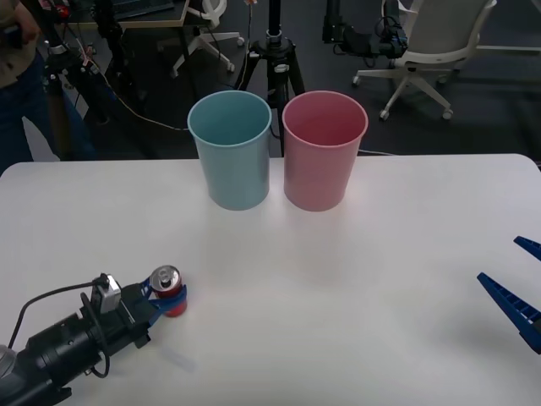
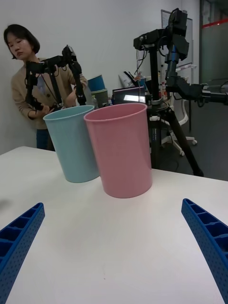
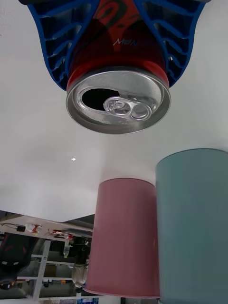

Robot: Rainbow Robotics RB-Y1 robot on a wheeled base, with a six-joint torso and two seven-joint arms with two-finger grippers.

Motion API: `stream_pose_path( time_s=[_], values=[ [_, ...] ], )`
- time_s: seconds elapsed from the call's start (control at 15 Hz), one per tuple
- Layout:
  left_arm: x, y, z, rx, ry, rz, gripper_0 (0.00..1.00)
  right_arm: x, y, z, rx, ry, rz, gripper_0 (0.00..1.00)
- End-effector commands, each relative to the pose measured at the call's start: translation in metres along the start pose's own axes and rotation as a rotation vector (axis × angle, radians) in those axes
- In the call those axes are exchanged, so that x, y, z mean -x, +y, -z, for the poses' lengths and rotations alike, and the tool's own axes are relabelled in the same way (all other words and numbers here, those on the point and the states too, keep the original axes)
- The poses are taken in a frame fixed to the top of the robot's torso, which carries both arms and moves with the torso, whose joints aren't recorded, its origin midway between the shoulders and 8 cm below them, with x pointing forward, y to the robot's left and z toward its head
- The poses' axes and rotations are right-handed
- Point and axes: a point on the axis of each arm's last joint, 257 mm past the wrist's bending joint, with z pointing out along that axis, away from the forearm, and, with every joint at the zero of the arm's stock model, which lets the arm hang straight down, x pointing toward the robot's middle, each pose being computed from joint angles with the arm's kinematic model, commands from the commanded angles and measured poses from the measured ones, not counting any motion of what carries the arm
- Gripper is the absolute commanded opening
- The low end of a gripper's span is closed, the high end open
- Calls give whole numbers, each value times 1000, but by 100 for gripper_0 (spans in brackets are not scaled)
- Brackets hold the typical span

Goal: Grasp the object on the table and drop it into the matching bin: aluminum can to the light blue bin, PET bottle to the pink bin.

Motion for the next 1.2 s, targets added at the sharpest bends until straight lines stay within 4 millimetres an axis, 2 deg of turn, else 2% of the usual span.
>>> stream_pose_path(
  time_s=[0.07,0.33,0.6,0.87,1.2],
  values=[
    [18,3,2,-21,-10,8,0,0,0,0,0,0,0,100],
    [59,25,10,-4,-55,-51,0,0,0,0,0,0,0,100],
    [83,24,25,-8,-62,-21,0,0,0,0,0,0,0,100],
    [105,20,25,-40,-70,11,0,0,0,0,0,0,0,100],
    [142,43,13,-57,-82,-68,0,0,0,0,0,0,0,100]
  ],
)
